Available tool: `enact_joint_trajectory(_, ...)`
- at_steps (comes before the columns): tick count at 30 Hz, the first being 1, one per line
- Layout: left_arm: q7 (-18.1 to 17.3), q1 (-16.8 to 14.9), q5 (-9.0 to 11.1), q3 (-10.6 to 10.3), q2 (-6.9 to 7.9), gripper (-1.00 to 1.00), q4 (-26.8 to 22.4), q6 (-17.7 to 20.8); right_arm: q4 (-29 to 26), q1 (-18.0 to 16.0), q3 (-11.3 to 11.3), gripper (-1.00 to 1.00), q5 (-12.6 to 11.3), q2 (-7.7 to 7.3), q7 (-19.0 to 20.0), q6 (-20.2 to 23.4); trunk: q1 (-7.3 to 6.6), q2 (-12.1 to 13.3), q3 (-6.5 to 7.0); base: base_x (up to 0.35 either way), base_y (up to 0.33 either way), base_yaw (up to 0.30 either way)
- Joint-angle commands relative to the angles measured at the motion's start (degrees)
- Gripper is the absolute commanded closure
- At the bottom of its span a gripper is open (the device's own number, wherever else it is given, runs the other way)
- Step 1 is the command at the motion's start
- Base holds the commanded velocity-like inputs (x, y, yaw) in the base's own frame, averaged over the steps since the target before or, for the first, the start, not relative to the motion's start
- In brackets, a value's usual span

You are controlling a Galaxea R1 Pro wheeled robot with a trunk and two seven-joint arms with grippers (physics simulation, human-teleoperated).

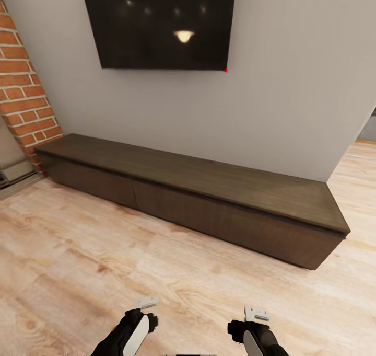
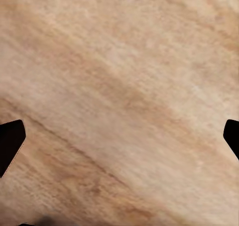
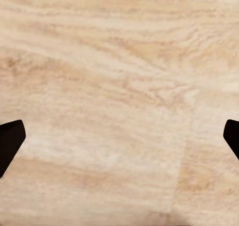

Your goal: Place each of the two pumpkins and all three candles from the living room inside a cabinet in the living room (use any cabinet), then make sure every cabinet is closed, and position the cauldron so it is next to a table in the living room.

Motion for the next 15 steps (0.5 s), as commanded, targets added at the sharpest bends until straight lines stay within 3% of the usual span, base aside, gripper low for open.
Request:
enact_joint_trajectory(1, 0.54, -0.02, 0.60, -0.31, 0.07, -1.00, -0.05, 0.13, -0.10, -0.01, 0.14, -1.00, -0.61, -0.04, -0.57, 0.07, -0.03, -0.01, 0.18, 0.000, 0.000, 0.268)
enact_joint_trajectory(15, 0.54, -0.01, 0.60, -0.27, 0.13, -1.00, -0.03, 0.05, 0.03, -0.01, 0.01, -1.00, -0.61, -0.37, -0.22, -0.34, -2.74, 4.88, 2.77, 0.000, 0.000, 0.268)
